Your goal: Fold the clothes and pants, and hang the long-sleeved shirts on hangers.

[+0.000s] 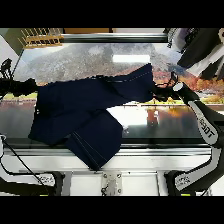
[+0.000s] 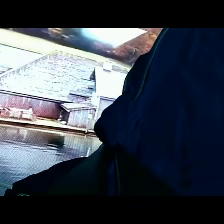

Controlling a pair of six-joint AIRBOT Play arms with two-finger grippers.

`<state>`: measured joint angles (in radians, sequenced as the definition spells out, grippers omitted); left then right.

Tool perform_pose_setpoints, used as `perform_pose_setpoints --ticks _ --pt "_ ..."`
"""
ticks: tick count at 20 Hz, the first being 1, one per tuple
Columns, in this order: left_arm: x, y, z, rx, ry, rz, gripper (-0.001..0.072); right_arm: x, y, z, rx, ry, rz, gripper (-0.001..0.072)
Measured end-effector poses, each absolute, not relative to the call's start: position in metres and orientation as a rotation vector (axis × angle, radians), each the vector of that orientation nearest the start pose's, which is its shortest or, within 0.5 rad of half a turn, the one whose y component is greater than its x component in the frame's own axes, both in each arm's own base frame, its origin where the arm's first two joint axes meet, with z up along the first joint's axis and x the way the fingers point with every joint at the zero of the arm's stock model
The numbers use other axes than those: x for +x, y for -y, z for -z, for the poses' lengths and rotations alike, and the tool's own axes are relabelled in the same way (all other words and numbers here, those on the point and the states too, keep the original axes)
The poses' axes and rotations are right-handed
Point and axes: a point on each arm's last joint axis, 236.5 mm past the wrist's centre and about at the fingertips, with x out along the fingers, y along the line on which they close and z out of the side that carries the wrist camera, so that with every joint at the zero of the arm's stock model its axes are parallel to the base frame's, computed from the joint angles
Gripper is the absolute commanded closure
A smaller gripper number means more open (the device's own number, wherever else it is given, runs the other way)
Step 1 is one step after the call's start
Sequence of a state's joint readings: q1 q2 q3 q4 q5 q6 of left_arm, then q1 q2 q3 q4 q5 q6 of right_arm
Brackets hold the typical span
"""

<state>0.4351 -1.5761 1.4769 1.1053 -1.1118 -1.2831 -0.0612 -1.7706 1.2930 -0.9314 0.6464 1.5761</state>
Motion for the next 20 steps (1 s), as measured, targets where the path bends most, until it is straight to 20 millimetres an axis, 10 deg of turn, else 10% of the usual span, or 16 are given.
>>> perform_pose_setpoints --ticks 4,7,12,15,20 --pt "0.469 -0.116 -0.022 -0.422 -1.070 0.018 0.0697 0.528 -0.044 0.059 0.586 -1.038 -0.040 0.0707" --pt "0.461 -0.123 -0.025 -0.450 -1.081 0.000 0.0697 0.505 -0.040 -0.008 0.370 -1.011 -0.084 0.0707" --pt "0.439 -0.132 -0.023 -0.453 -1.149 -0.025 0.0697 0.415 -0.114 -0.068 0.129 -1.087 -0.261 0.0691" --pt "0.434 -0.131 -0.022 -0.462 -1.170 -0.034 0.0697 0.392 -0.160 -0.074 0.075 -1.067 -0.354 0.0062" --pt "0.433 -0.119 -0.020 -0.452 -1.198 -0.016 0.0697 0.413 -0.146 -0.091 0.106 -0.955 -0.308 0.0062"
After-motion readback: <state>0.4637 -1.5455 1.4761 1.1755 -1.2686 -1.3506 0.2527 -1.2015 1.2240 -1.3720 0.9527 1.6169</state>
